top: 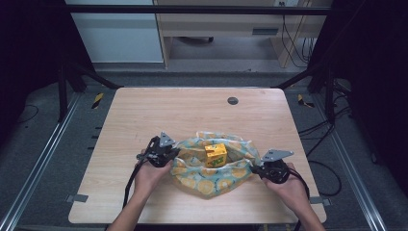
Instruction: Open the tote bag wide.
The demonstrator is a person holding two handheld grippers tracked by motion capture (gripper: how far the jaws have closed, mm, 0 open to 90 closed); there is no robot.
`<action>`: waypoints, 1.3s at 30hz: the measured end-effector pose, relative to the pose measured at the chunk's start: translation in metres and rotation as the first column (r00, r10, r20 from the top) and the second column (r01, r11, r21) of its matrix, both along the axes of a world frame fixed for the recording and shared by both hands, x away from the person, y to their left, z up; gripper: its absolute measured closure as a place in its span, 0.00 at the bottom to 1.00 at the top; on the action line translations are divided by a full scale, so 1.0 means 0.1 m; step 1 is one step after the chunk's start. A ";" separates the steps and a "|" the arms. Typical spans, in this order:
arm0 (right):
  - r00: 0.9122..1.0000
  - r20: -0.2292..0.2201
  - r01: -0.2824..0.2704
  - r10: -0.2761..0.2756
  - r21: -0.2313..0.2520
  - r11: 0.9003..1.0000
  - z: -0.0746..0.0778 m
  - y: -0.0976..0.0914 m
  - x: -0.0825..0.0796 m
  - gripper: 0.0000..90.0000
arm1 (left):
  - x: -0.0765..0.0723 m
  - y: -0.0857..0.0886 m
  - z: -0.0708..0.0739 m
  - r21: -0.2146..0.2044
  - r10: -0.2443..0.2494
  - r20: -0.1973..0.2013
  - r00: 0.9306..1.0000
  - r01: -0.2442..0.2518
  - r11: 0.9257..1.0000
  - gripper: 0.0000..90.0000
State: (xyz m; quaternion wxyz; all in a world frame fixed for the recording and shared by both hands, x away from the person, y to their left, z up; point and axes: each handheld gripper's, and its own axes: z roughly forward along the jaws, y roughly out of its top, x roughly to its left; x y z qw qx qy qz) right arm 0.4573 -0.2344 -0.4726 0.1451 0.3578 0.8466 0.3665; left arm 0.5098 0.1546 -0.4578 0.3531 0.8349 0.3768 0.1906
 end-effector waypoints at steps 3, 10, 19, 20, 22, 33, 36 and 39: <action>1.000 -0.003 0.026 -0.026 0.012 1.000 0.00 -0.11 -0.01 1.00 | 0.03 0.03 0.03 -0.010 0.008 0.007 1.000 -0.008 1.000 0.99; 0.997 -0.052 0.058 -0.059 -0.015 0.998 -0.13 -0.22 -0.03 1.00 | 0.06 -0.02 -0.08 0.027 0.011 -0.025 1.000 -0.010 1.000 0.99; 0.992 -0.089 0.088 -0.088 -0.006 0.996 -0.22 -0.27 0.01 1.00 | 0.05 -0.01 -0.19 0.046 0.009 -0.045 0.999 -0.007 0.999 1.00; 0.993 -0.082 0.089 -0.089 -0.010 0.996 -0.22 -0.27 0.02 1.00 | 0.04 -0.01 -0.19 0.048 0.008 -0.045 0.999 -0.006 0.999 1.00; 0.993 -0.076 0.093 -0.094 -0.018 0.996 -0.22 -0.28 0.03 1.00 | 0.02 -0.01 -0.18 0.066 0.013 -0.023 1.000 -0.011 0.998 1.00; 0.992 -0.063 0.105 -0.107 -0.039 0.994 -0.21 -0.21 0.05 1.00 | -0.10 0.07 -0.21 0.065 0.035 -0.028 0.999 -0.033 0.997 1.00; 0.992 -0.059 0.104 -0.107 -0.050 0.993 -0.21 -0.19 0.06 1.00 | -0.10 0.07 -0.25 0.072 0.040 -0.038 0.998 -0.037 0.997 1.00; 0.992 -0.063 0.110 -0.113 -0.053 0.993 -0.21 -0.20 0.06 1.00 | -0.10 0.06 -0.25 0.076 0.038 -0.040 0.998 -0.035 0.996 1.00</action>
